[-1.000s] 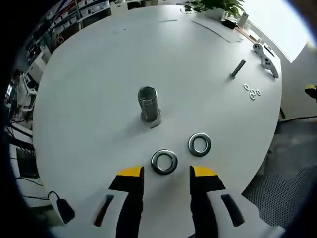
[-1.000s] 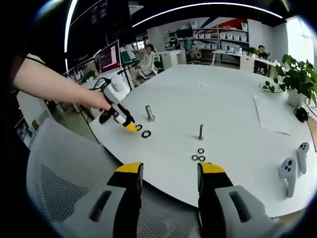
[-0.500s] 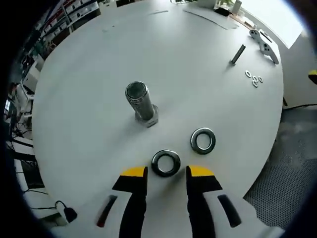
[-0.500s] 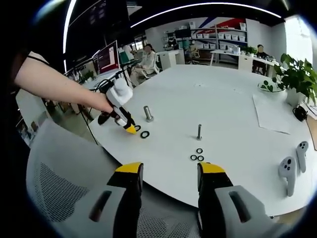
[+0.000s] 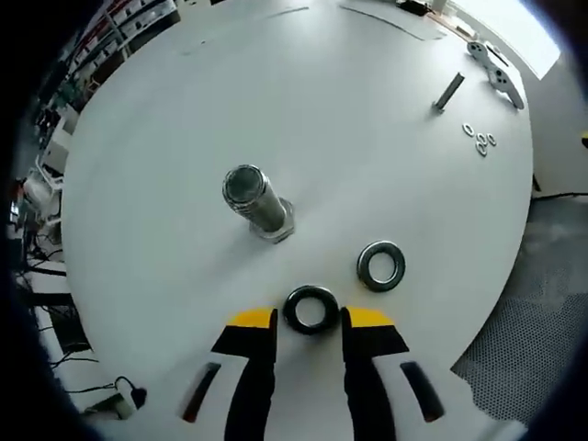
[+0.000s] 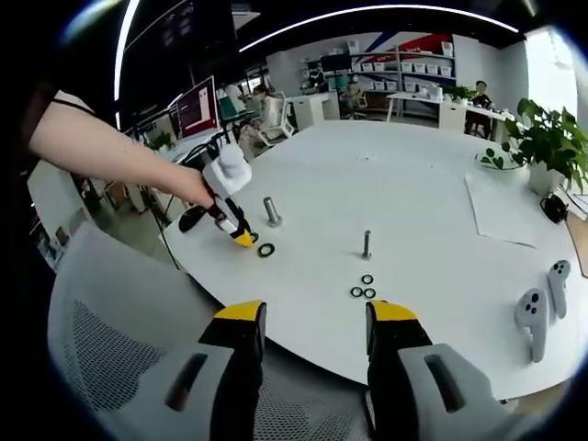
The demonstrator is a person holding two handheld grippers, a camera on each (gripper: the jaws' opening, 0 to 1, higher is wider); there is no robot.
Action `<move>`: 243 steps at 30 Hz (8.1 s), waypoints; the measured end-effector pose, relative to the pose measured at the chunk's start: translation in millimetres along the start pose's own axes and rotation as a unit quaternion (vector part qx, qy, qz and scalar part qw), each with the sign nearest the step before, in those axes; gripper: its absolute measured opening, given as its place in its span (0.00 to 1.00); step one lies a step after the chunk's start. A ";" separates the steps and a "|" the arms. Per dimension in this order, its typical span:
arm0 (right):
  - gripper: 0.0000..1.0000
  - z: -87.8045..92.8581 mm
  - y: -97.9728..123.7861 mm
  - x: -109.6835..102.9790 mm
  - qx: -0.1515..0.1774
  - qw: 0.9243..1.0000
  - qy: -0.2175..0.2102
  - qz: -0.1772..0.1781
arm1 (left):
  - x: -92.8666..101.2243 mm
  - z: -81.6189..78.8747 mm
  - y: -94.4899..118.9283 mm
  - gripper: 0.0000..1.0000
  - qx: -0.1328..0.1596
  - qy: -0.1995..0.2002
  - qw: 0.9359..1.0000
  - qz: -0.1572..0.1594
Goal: Place the washer onto the threaded stud by aligning its center hole with the stud, sliding it down to the base, and recovering from edge contact or off-axis alignment until the washer reaches the visible bottom stop.
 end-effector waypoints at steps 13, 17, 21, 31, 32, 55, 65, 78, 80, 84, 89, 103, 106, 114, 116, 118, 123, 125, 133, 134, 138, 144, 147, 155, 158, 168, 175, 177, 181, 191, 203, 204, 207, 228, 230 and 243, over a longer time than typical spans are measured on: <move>0.46 0.7 -0.4 -1.2 -0.002 1.000 0.001 -0.003 | -0.3 -3.5 -2.0 0.21 -0.037 0.010 0.999 -0.001; 0.46 0.3 -0.3 -1.6 -0.001 1.000 0.000 -0.004 | -1.0 -3.1 -1.6 0.22 -0.036 0.008 0.999 0.003; 0.46 0.0 -0.3 -1.2 0.000 1.000 -0.002 -0.004 | -1.5 -3.2 -1.8 0.21 -0.032 0.009 0.999 0.004; 0.46 0.1 -0.1 -1.8 -0.001 1.000 -0.001 -0.007 | -0.2 -0.2 -0.5 0.19 0.000 0.010 1.000 -0.004; 0.46 0.2 -0.1 -1.9 -0.001 1.000 -0.001 -0.007 | -0.3 0.1 -0.6 0.19 0.004 0.009 1.000 -0.005; 0.46 0.2 -0.1 -2.0 -0.001 1.000 -0.001 -0.008 | 4.4 -1.9 -3.1 0.26 0.012 0.042 0.999 -0.002; 0.46 0.8 -0.2 -1.5 -0.002 1.000 0.001 -0.007 | 2.5 0.1 -1.2 0.21 0.013 0.030 0.999 -0.005; 0.45 0.4 -0.2 -0.8 0.000 1.000 -0.002 -0.006 | 3.1 1.7 -0.3 0.20 0.043 0.014 0.999 -0.002; 0.45 0.6 -0.3 -1.0 -0.001 1.000 -0.001 -0.006 | 2.1 1.1 -1.1 0.19 0.046 0.011 0.999 -0.003; 0.45 0.9 -0.3 -1.4 -0.002 1.000 0.000 -0.007 | 2.2 1.2 -0.6 0.19 0.039 0.006 0.999 -0.002; 0.45 0.4 -0.3 -0.7 -0.001 1.000 -0.003 -0.006 | -2.7 4.8 3.0 0.19 0.044 0.012 0.999 -0.009; 0.45 0.8 -0.5 -0.4 -0.002 1.000 -0.001 -0.005 | 1.0 -13.9 26.7 0.18 0.081 -0.023 0.996 -0.004; 0.45 0.7 -0.6 -0.2 -0.002 1.000 -0.001 -0.005 | 0.8 -21.2 36.8 0.18 0.094 -0.033 0.995 -0.005; 0.45 0.7 -0.7 -0.2 -0.002 1.000 -0.001 -0.005 | 0.0 -35.1 57.3 0.18 0.112 -0.060 0.992 -0.010; 0.45 0.7 -0.7 -0.1 -0.002 1.000 -0.001 -0.004 | -0.5 -40.6 61.3 0.18 0.118 -0.072 0.990 -0.015; 0.45 0.7 -0.8 0.1 -0.002 1.000 -0.002 -0.004 | -0.6 -44.4 63.7 0.18 0.120 -0.073 0.990 -0.014; 0.45 0.7 -0.7 0.1 -0.002 1.000 -0.001 -0.004 | -1.0 -57.2 68.3 0.18 0.123 -0.088 0.988 -0.019; 0.45 0.4 -0.6 0.5 -0.001 1.000 -0.002 -0.003 | -1.1 -61.0 69.7 0.18 0.120 -0.093 0.988 -0.021; 0.45 0.3 -0.5 1.1 0.000 1.000 -0.002 -0.002 | -6.7 -68.5 63.4 0.18 0.099 -0.112 0.988 -0.026; 0.45 0.2 -0.4 1.1 0.001 1.000 -0.003 -0.002 | -6.9 -68.8 62.4 0.18 0.095 -0.113 0.989 -0.026; 0.45 0.0 -0.3 1.4 0.001 1.000 -0.004 -0.001 | -9.5 -71.0 58.9 0.18 0.087 -0.115 0.989 -0.025; 0.45 -3.6 1.3 4.0 0.012 1.000 -0.009 0.004 | -11.7 -72.9 53.1 0.18 0.076 -0.121 0.989 -0.025; 0.45 0.0 -0.7 2.0 0.001 1.000 -0.001 0.001 | -10.7 -71.3 50.2 0.19 0.068 -0.129 0.989 -0.026; 0.45 0.9 -0.7 1.9 -0.002 1.000 0.001 0.001 | -8.4 -69.7 38.3 0.19 0.050 -0.136 0.989 -0.023; 0.44 0.7 -0.5 2.4 -0.001 1.000 0.000 0.002 | -8.0 -69.9 32.4 0.19 0.042 -0.140 0.989 -0.023; 0.44 1.6 -1.2 4.2 -0.003 1.000 0.000 0.007 | -7.7 -64.5 19.4 0.19 0.032 -0.136 0.990 -0.023; 0.44 2.2 -1.4 4.8 -0.004 1.000 0.000 0.009 | -9.0 -63.6 15.8 0.19 0.034 -0.134 0.990 -0.022; 0.44 2.5 -1.3 4.6 -0.005 1.000 0.002 0.008 | -8.8 -63.3 15.6 0.19 0.035 -0.132 0.990 -0.021; 0.44 2.3 -1.1 5.1 -0.005 1.000 0.000 0.009 | -8.8 -63.7 15.9 0.19 0.041 -0.128 0.991 -0.020; 0.44 1.9 -0.9 4.7 -0.004 1.000 0.000 0.009 | -10.1 -65.6 12.6 0.19 0.056 -0.116 0.992 -0.015; 0.44 1.3 -1.2 3.3 -0.002 1.000 0.002 0.003 | -9.0 -56.3 29.0 0.28 0.080 -0.102 0.991 -0.031; 0.44 1.5 -1.1 3.2 -0.002 1.000 0.003 0.003 | -9.3 -54.2 31.2 0.28 0.084 -0.095 0.991 -0.032; 0.43 2.6 -1.5 3.0 -0.005 1.000 0.006 0.003 | -7.0 -49.9 34.3 0.28 0.092 -0.081 0.992 -0.028; 0.43 0.7 -0.1 0.6 0.001 1.000 0.008 -0.004 | 41.8 -22.6 -1.6 0.29 0.067 -0.099 0.993 0.005; 0.43 0.9 -0.2 0.6 0.001 1.000 0.008 -0.004 | 46.5 -21.2 -5.2 0.29 0.067 -0.093 0.993 0.010; 0.43 -0.7 0.5 -1.3 0.005 1.000 0.003 -0.010 | 48.8 -24.0 -18.1 0.27 0.052 -0.079 0.995 0.018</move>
Point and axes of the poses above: the point that each gripper's makers call its tool centre point, and the gripper's own axes: y roughly backward along the fingers, x roughly to its right, z roughly out of its underside, the point moved 2 cm from there along y, roughly backward along the fingers, and after that the axes turned 15 degrees about z, right-handed, at the moved point
